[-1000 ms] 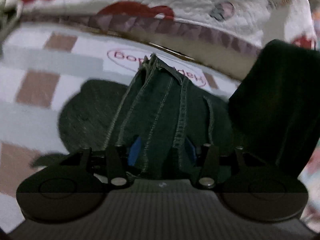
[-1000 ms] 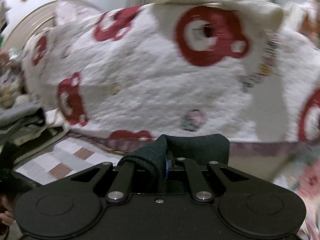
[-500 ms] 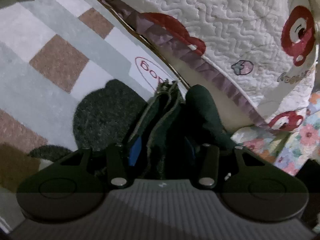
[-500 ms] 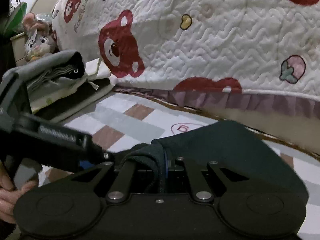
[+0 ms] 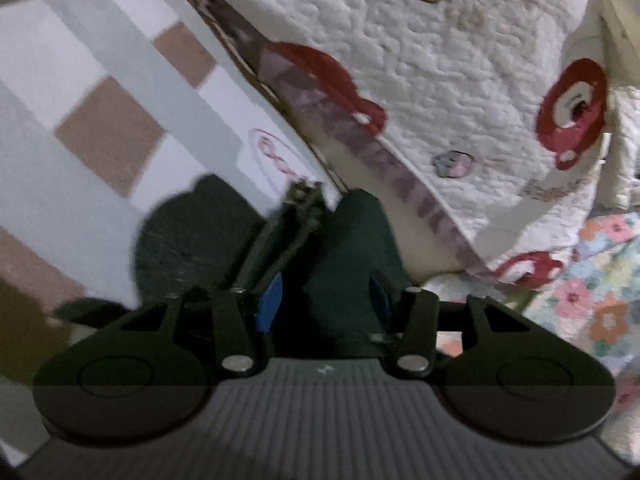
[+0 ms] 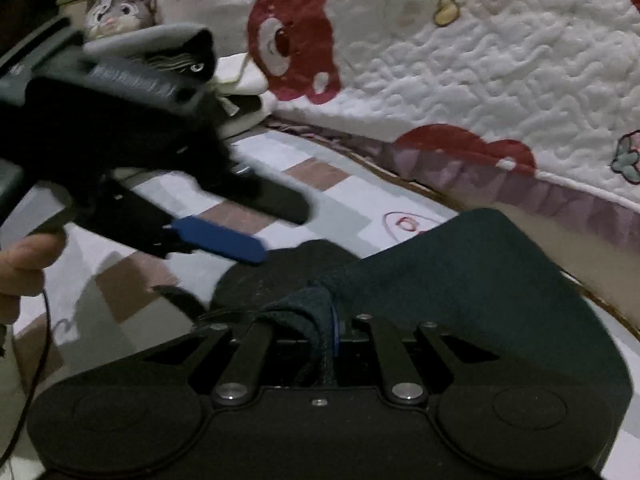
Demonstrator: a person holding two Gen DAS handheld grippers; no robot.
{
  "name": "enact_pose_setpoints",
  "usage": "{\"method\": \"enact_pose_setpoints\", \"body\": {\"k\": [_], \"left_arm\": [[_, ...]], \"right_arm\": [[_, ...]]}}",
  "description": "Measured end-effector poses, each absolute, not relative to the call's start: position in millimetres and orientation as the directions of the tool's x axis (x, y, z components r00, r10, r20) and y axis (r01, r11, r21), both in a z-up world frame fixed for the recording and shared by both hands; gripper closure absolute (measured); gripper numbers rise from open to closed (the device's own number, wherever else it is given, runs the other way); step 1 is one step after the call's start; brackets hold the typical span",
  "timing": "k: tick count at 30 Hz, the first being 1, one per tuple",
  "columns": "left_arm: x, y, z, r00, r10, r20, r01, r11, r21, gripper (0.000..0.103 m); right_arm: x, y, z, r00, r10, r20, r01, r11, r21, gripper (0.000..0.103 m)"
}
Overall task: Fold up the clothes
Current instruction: 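Grasp the folded jeans edges with both grippers, then lift the folded jeans off the sheet with both grippers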
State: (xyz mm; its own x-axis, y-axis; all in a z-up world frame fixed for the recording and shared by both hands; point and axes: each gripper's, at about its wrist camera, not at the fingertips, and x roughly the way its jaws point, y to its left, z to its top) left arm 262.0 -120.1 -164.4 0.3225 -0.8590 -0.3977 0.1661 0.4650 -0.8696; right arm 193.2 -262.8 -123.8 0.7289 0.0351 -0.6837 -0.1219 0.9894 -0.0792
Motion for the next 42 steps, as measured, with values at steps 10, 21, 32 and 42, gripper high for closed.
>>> {"method": "enact_pose_setpoints", "body": {"k": [10,21,32,42], "left_arm": [[262,-133,-180,0.269,-0.834,-0.482,0.135,0.529,-0.838,0.055],[255,-134,-184,0.235,-0.850,-0.471,0.111,0.505,-0.856,0.054],[247,-144,-180,0.253,-0.837,-0.485,0.104,0.521,-0.847,0.049],[243,-167,-170,0.242,-0.813,-0.530,0.237,0.579,-0.780,0.049]], "right_arm": [[177,-244,-122,0.722,0.020,-0.692,-0.208,0.959,-0.190,0.090],[121,-261,-106,0.776,-0.002,-0.631,-0.153,0.969,-0.192,0.065],[76,-281,-119,0.743,0.040,-0.668,-0.111,0.992,-0.064,0.056],[-17,-334,-126,0.686,-0.142,-0.714,0.073,0.989,-0.127,0.056]]}}
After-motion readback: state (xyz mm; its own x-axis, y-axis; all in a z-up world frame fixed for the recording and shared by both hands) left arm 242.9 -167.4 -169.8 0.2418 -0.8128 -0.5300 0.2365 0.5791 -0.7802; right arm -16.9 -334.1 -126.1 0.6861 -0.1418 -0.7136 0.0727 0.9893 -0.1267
